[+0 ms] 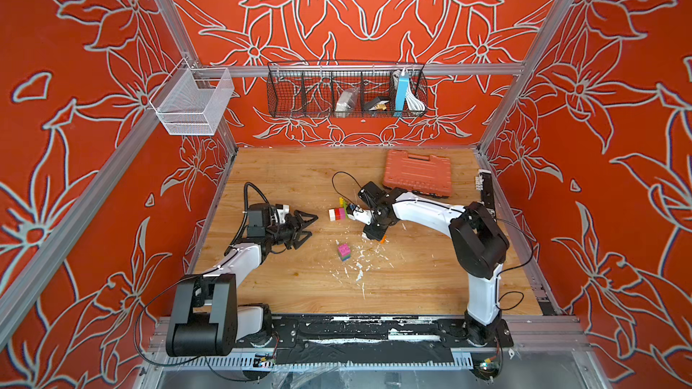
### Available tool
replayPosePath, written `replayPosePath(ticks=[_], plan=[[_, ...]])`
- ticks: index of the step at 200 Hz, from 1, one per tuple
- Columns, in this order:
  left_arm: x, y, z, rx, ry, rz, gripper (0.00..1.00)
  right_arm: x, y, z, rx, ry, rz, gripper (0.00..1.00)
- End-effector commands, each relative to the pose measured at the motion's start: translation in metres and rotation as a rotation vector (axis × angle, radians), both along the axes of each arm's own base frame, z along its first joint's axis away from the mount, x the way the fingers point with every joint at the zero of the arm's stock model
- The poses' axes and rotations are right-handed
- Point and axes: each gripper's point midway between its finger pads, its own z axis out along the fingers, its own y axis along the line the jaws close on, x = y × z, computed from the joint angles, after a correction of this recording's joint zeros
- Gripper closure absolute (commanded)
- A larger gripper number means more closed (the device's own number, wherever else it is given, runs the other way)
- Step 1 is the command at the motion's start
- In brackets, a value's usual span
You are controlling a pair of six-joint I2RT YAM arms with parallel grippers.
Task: Assemble the letter r with lego
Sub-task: Assemble the lego brick with the lego brick.
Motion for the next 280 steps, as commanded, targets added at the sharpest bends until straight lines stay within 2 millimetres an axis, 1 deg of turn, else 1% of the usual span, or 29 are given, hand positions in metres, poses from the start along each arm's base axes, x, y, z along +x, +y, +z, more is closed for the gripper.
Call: replayPosePath(ticks=[1,69,82,111,133,170,191,204,240,280], plan=[[0.001,-0.001,0.007,-0.002,-0.033,-0.016,0.22,-0.002,-0.003,-0.006,-0.042,0.013,0.026,1.00],[0.000,-0.001,0.008,-0.002,-0.033,-0.020,0.22,-0.004,-0.014,-0.022,-0.112,0.027,0.048,1.00],[0.000,-0.001,0.009,-0.002,-0.034,-0.020,0.22,-0.008,-0.017,-0.027,-0.123,0.046,0.061,1.00],[0.000,-0.001,0.011,-0.001,-0.036,-0.023,0.22,-0.027,-0.027,-0.041,-0.153,0.108,0.122,1.00],[-0.001,-0.002,0.012,-0.001,-0.037,-0.027,0.22,-0.029,-0.036,-0.049,-0.193,0.105,0.148,1.00],[-0.002,-0.002,0.014,0.003,-0.040,-0.032,0.22,-0.023,-0.043,-0.052,-0.230,0.087,0.148,1.00],[-0.003,-0.002,0.015,0.008,-0.041,-0.032,0.22,-0.017,-0.051,-0.056,-0.275,0.073,0.101,1.00],[-0.004,-0.002,0.015,0.012,-0.037,-0.033,0.22,-0.018,-0.053,-0.057,-0.280,0.091,0.064,1.00],[-0.009,-0.002,0.016,0.028,-0.034,-0.034,0.21,-0.031,-0.058,-0.058,-0.272,0.138,-0.031,1.00],[-0.010,-0.004,0.017,0.034,-0.035,-0.037,0.21,-0.049,-0.043,-0.049,-0.215,0.158,-0.090,1.00]])
